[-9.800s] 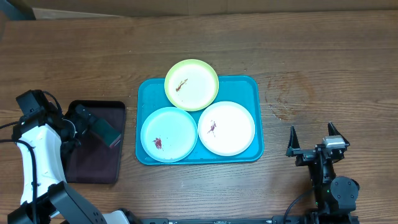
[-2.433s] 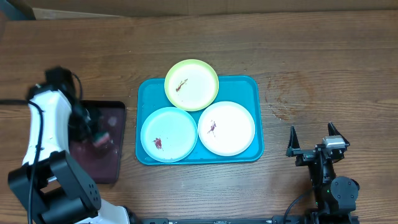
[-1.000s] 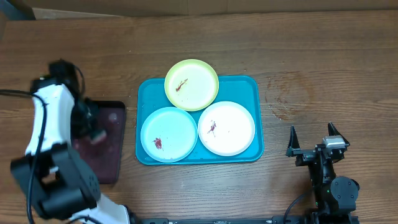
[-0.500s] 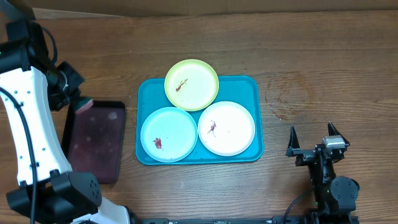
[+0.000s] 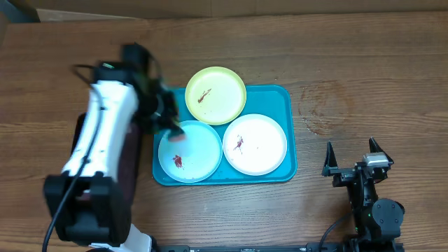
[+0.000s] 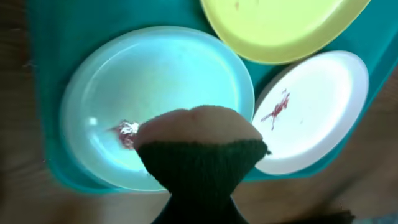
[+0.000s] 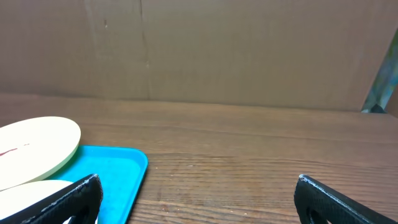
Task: Clean dirty plates on tray and stack at the side
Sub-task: 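Carry the sponge with the left gripper onto the light blue plate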
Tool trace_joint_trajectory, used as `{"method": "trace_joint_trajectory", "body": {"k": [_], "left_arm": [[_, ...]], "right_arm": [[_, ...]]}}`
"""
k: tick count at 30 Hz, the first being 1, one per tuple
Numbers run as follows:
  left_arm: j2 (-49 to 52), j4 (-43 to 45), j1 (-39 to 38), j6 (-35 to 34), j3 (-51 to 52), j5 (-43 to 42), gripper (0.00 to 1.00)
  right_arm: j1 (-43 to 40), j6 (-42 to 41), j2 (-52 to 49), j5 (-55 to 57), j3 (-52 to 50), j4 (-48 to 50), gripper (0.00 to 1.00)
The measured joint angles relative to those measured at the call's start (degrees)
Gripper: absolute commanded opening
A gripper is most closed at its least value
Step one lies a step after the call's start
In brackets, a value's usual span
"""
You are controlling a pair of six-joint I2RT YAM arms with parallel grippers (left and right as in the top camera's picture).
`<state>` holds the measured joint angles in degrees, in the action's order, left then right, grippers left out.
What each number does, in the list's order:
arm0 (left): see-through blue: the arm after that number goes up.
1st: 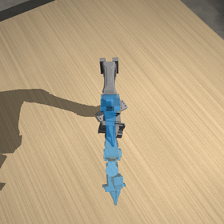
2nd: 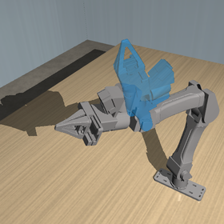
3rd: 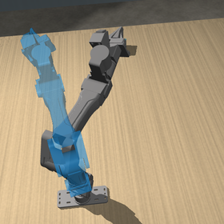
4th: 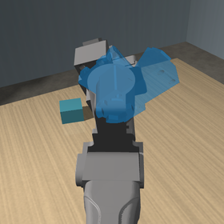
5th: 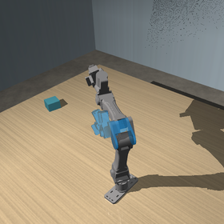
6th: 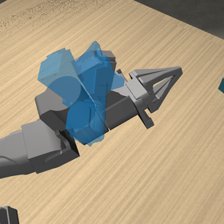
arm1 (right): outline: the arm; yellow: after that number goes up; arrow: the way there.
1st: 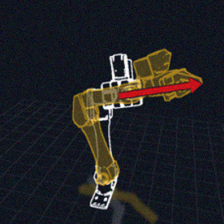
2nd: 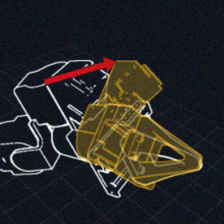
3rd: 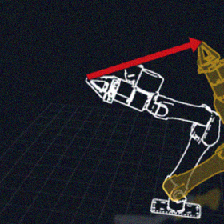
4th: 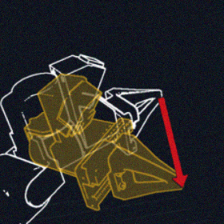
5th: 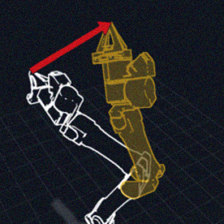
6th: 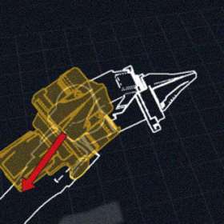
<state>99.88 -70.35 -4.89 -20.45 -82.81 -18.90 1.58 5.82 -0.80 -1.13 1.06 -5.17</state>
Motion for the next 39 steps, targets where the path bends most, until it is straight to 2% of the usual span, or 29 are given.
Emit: {"method": "trace_joint_trajectory", "body": {"k": [4,10,11,13,14,15,21,23,25,28,30,32,33,34,39], "left_arm": [[0.26,10.14,-5.42,-2.78,9.62,-0.68,0.04],[0.37,20.35,-8.17,-8.66,16.79,0.42,0.05],[0.37,21.64,-8.17,-9.51,17.42,0.87,0.11],[0.39,24.55,-8.17,-10.82,18.82,1.68,0.29],[0.39,25.14,-8.17,-11.50,19.47,1.95,0.44],[0.39,25.22,-8.17,-11.39,19.74,2.01,0.55],[0.39,25.35,-8.15,-12.48,20.06,1.64,0.55],[0.39,25.81,-8.17,-12.48,20.06,0.96,0.51],[0.39,25.83,-8.15,-12.41,20.06,0.35,0.42],[0.39,23.67,-7.85,-11.98,19.15,-0.92,0.33],[0.44,20.41,-7.19,-11.08,16.68,-1.81,0.32],[0.55,14.86,-5.92,-9.79,12.07,-2.40,0.40],[0.55,12.17,-5.01,-9.11,9.16,-2.49,0.49],[0.55,9.75,-4.26,-8.59,6.80,-2.43,0.53],[0.52,-2.93,1.55,-6.54,-6.16,-0.50,0.64]], "right_arm": [[0.00,0.00,0.00,0.00,0.00,0.02,1.00],[0.00,0.00,0.00,0.00,0.00,0.02,1.00],[0.00,0.00,0.00,0.00,0.00,0.02,1.00],[0.00,-0.02,0.00,0.00,0.00,0.02,1.00],[0.00,-0.02,0.00,0.00,0.00,-0.02,1.00],[0.02,-0.02,0.00,0.00,0.00,0.04,1.00],[0.00,-0.04,0.00,-0.02,0.00,0.02,1.00],[0.00,-0.04,0.00,-0.02,0.00,0.02,1.00],[0.00,0.00,0.00,0.00,0.00,0.00,1.00],[0.00,-0.02,0.00,0.00,0.00,0.00,1.00],[0.00,-0.04,0.00,0.00,0.00,0.02,1.00],[0.00,-0.02,0.00,0.00,0.00,0.00,1.00],[0.00,0.00,0.00,-0.02,0.00,0.00,1.00],[0.02,0.00,0.02,0.00,0.00,0.02,1.00],[0.00,0.00,0.00,-0.04,0.00,-0.02,1.00]]}}
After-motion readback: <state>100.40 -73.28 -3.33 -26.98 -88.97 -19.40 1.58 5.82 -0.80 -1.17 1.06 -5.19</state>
